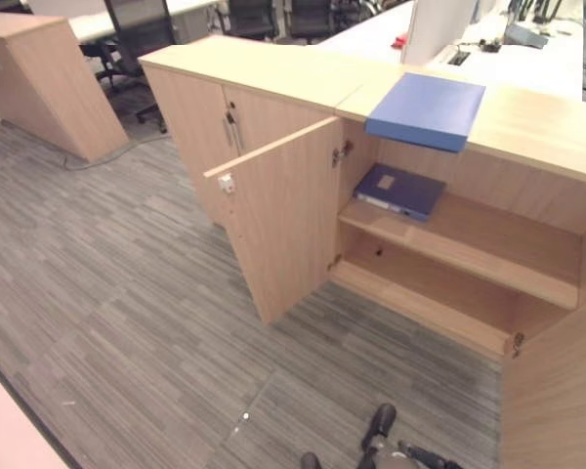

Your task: Put the empty folder in the office cabinet

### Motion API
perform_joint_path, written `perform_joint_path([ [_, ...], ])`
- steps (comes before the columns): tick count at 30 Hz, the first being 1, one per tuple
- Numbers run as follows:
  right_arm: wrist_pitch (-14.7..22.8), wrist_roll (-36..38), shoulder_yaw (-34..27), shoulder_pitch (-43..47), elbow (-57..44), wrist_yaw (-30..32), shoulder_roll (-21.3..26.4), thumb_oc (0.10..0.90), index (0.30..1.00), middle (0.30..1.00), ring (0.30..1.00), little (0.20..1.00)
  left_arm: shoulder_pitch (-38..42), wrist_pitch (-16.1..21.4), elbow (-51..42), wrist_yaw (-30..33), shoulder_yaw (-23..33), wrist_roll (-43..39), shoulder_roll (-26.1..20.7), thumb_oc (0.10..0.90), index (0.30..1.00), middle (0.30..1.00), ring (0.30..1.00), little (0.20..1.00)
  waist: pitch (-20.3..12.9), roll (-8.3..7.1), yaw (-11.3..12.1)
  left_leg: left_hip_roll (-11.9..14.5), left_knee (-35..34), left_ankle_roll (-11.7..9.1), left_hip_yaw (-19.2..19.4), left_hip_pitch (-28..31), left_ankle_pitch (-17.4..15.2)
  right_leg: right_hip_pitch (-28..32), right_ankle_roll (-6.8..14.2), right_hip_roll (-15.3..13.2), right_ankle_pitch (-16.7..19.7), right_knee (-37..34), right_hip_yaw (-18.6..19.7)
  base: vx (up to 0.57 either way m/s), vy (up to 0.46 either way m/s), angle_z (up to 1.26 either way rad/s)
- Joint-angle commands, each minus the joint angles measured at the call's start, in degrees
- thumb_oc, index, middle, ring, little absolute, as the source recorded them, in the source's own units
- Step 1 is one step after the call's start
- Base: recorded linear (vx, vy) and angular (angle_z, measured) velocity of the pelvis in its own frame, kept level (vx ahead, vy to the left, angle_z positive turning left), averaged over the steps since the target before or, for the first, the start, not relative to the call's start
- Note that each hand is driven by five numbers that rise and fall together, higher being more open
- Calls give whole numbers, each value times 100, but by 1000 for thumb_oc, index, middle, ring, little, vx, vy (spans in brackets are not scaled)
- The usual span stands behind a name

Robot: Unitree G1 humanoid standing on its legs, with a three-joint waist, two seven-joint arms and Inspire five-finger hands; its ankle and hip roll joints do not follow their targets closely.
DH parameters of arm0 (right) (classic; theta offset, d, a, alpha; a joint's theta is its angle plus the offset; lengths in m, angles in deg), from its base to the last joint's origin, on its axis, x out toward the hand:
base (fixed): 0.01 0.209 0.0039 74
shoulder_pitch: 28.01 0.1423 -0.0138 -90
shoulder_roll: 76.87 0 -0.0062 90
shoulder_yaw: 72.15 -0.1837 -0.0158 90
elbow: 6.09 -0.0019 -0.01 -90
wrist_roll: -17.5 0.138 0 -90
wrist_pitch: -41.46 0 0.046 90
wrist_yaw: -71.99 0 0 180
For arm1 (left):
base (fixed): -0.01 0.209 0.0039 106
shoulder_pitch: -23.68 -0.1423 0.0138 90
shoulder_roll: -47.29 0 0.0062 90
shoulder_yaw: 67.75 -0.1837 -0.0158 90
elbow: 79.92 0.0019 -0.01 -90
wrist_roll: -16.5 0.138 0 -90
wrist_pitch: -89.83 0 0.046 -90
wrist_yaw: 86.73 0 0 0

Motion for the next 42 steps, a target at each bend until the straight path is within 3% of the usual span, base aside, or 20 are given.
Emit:
perform_joint_path([
  [1, 89, -56, 105, 134, 281, 74, 83, 800, 900, 900, 900, 900, 127, 45, 171, 62, 116, 135, -147, 800, 900, 900, 900, 900, 96, 22, 46, 437, -10, -482, -343, 655, -786, 337, -31, 270, 440, -354, -89, 363, -181, -18],
  [3, 47, -138, 63, 104, 399, 91, 129, 800, 900, 900, 900, 900, 138, 49, 176, 66, 155, 43, -135, 800, 900, 900, 900, 900, 89, 57, 8, 597, -10, -547, -383, 769, -832, 350, -111, 308, 434, -295, -70, 438, -241, -10],
  [4, 44, -192, 34, 74, 458, 101, 186, 800, 900, 900, 900, 900, 179, 57, 153, 76, 153, -42, -120, 800, 900, 900, 900, 900, 107, 140, -36, 787, -5, -626, -374, 900, -876, 239, -216, 255, 204, 212, -151, 372, -211, 3],
  [8, 32, -263, 120, 190, 437, 142, 282, 800, 900, 900, 900, 900, 373, 90, -34, 64, -7, -136, -126, 800, 900, 900, 900, 900, 170, 188, -131, 1117, 259, -753, -372, 810, -917, 6, -391, 121, -240, 939, -218, 241, -216, 19],
  [10, 77, -309, 205, 229, 268, 137, 357, 800, 900, 900, 900, 900, 436, 78, -31, 9, -198, -16, -74, 800, 900, 900, 900, 900, 150, 194, -224, 1508, 844, -999, -233, 835, -595, 155, -580, 263, -583, 1074, -247, 317, -320, 17],
  [11, 75, -308, 206, 226, 263, 138, 360, 800, 900, 900, 900, 900, 437, 79, -29, 9, -197, -16, -71, 800, 900, 900, 900, 900, 153, 201, -225, 1532, 872, -1023, -236, 827, -601, 161, -595, 282, -602, 1074, -253, 189, -194, -3],
  [12, 89, -308, 219, 243, 217, 140, 380, 800, 900, 900, 900, 900, 439, 70, -32, -5, -210, -41, -59, 800, 900, 900, 900, 900, 142, 197, -236, 1656, 1154, -1082, -201, 773, -399, 262, -680, 355, -724, 1053, -235, 273, -335, -15],
  [13, 110, -293, 264, 259, 159, 135, 408, 800, 900, 900, 900, 900, 418, 61, -37, -12, -177, -62, -52, 800, 900, 900, 900, 900, 121, 167, -223, 1975, 2061, -1184, -144, 592, 170, 571, -932, 609, -1031, 942, -193, 391, -470, -26],
  [14, 120, -299, 311, 266, 120, 123, 421, 800, 900, 900, 900, 900, 389, 61, -58, -17, -152, -76, -60, 800, 900, 900, 900, 900, 122, 126, -191, 2150, 2660, -1189, -151, 423, 487, 755, -1093, 785, -1213, 873, -139, 369, -491, -23],
  [16, 102, -322, 368, 282, 88, 117, 457, 800, 900, 900, 900, 900, 346, 53, -106, 16, -123, -113, -77, 800, 900, 900, 900, 900, 188, 53, -83, 2301, 3787, -1172, -342, 22, 916, 1036, -1370, 1048, -1451, 765, 7, 245, -340, -59],
  [17, 94, -373, 386, 301, 79, 121, 496, 800, 900, 900, 900, 900, 328, 47, -126, 19, -103, -133, -87, 800, 900, 900, 900, 900, 233, 17, -9, 2313, 4181, -1142, -447, -176, 983, 1179, -1479, 1162, -1556, 714, 100, 201, -268, -89],
  [20, 33, -474, 402, 293, 110, 136, 563, 800, 900, 900, 900, 900, 269, 31, -150, 21, -92, -154, -91, 800, 900, 900, 900, 900, 322, -72, 138, 2226, 4683, -965, -643, -803, 555, 1320, -1546, 1193, -1655, 682, 311, 128, -118, -77],
  [21, 6, -543, 442, 281, 148, 131, 567, 800, 900, 900, 900, 900, 204, 29, -124, 7, -82, -140, -104, 800, 900, 900, 900, 900, 361, -147, 263, 2082, 4554, -862, -793, -1329, 200, 1465, -1490, 1181, -1655, 602, 516, 134, -2, -92],
  [23, 8, -597, 489, 233, 174, 115, 552, 800, 900, 900, 900, 900, 141, 36, -94, -3, -73, -114, -121, 800, 900, 900, 900, 900, 384, -205, 381, 1889, 3888, -823, -976, -1627, -18, 1585, -1386, 1125, -1555, 500, 715, 210, 82, -71],
  [24, 23, -709, 580, 206, 158, 99, 555, 800, 900, 900, 900, 900, 71, 54, -60, -34, -30, -124, -143, 800, 900, 900, 900, 900, 414, -236, 587, 1316, 2437, -849, -1568, -1759, 58, 1683, -1289, 1116, -1505, 418, 972, 252, 174, -65],
  [25, 21, -759, 617, 195, 166, 94, 545, 800, 900, 900, 900, 900, 78, 58, -39, -51, -32, -113, -154, 800, 900, 900, 900, 900, 414, -202, 648, 1106, 1836, -928, -1930, -1746, 245, 1734, -1266, 1158, -1505, 416, 1108, 263, 169, -55],
  [26, 32, -794, 647, 177, 174, 83, 521, 800, 900, 900, 900, 900, 99, 76, 8, -45, -38, -124, -154, 800, 900, 900, 900, 900, 429, -185, 662, 1031, 1348, -1015, -2175, -1667, 476, 1782, -1239, 1189, -1521, 422, 1227, 143, 59, -74],
  [29, 29, -925, 731, 138, 192, 39, 476, 800, 900, 900, 900, 900, 138, 93, 118, -74, -86, -81, -122, 800, 900, 900, 900, 900, 396, -149, 660, 876, 931, -990, -2564, -1522, 557, 1851, -1185, 1235, -1538, 470, 1484, 175, 75, -100],
  [35, -8, -919, 682, 2, 251, 8, 318, 800, 900, 900, 900, 900, 227, 129, 168, -62, -213, 26, -128, 800, 900, 900, 900, 900, 61, -54, 433, 801, 125, -863, -2599, -804, 699, 1904, -1081, 1213, -1379, 362, 1786, 156, 126, -47],
  [42, -66, -1027, 672, -101, 385, -2, 210, 800, 900, 900, 900, 900, 419, 241, -403, -81, -155, -485, -197, 800, 900, 900, 900, 900, -107, -35, 287, 666, -10, -718, -2485, -573, 571, 1943, -960, 1180, -1300, 249, 1959, 96, 84, -27],
])
